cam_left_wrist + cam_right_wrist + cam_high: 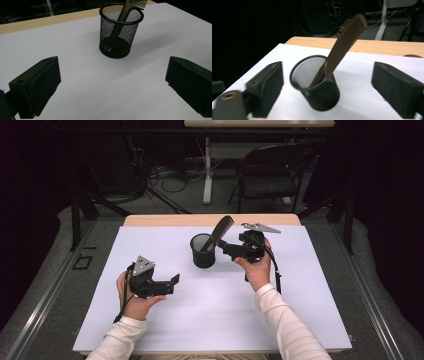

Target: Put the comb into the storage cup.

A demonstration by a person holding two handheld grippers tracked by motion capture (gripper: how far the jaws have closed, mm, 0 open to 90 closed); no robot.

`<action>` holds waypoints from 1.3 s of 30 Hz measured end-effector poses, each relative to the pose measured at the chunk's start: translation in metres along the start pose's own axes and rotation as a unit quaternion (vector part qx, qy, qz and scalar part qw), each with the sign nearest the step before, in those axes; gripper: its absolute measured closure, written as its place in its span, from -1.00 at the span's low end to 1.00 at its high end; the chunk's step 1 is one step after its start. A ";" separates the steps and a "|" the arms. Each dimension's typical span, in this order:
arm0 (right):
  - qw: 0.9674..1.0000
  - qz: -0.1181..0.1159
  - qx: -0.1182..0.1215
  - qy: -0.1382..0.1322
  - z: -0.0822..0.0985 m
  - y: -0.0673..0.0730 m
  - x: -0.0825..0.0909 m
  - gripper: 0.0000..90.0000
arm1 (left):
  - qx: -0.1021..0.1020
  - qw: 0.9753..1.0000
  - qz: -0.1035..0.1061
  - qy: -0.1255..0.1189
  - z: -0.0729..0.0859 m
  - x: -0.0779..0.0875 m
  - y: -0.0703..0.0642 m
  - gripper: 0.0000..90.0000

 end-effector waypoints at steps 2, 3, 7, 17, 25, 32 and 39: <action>1.000 -0.012 0.000 0.003 0.002 0.003 0.003 -0.92 | 0.000 1.000 0.000 -0.001 0.000 0.000 0.000 -1.00; 1.000 -0.010 0.004 0.003 0.003 0.004 0.004 -0.94 | 0.000 1.000 0.000 -0.001 0.000 0.000 0.000 -1.00; 1.000 -0.007 0.012 0.006 0.009 0.007 0.011 -1.00 | 0.000 1.000 0.000 -0.001 -0.001 0.001 0.000 -1.00; 1.000 -0.015 0.008 0.009 0.024 0.008 0.027 -1.00 | 0.002 1.000 0.001 -0.004 -0.002 0.003 0.000 -1.00; 1.000 -0.016 0.013 -0.002 0.031 0.008 0.046 -1.00 | 0.004 1.000 0.001 -0.006 -0.003 0.004 0.001 -1.00; 1.000 -0.005 0.030 -0.001 0.039 0.010 0.062 -0.99 | 0.007 1.000 0.001 -0.005 -0.003 0.004 0.002 -1.00; 1.000 0.002 0.023 0.002 0.047 0.007 0.076 -0.99 | 0.009 1.000 0.000 -0.006 -0.003 0.005 0.003 -1.00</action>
Point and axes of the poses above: each handheld gripper's, and its own axes: x roughly backward along the jaws, z roughly out of its underside, y roughly to its left, the point moved 5 cm from there along -x, roughly forward along the jaws, and after that the axes turned 1 degree about -y, right-handed, at the moved point
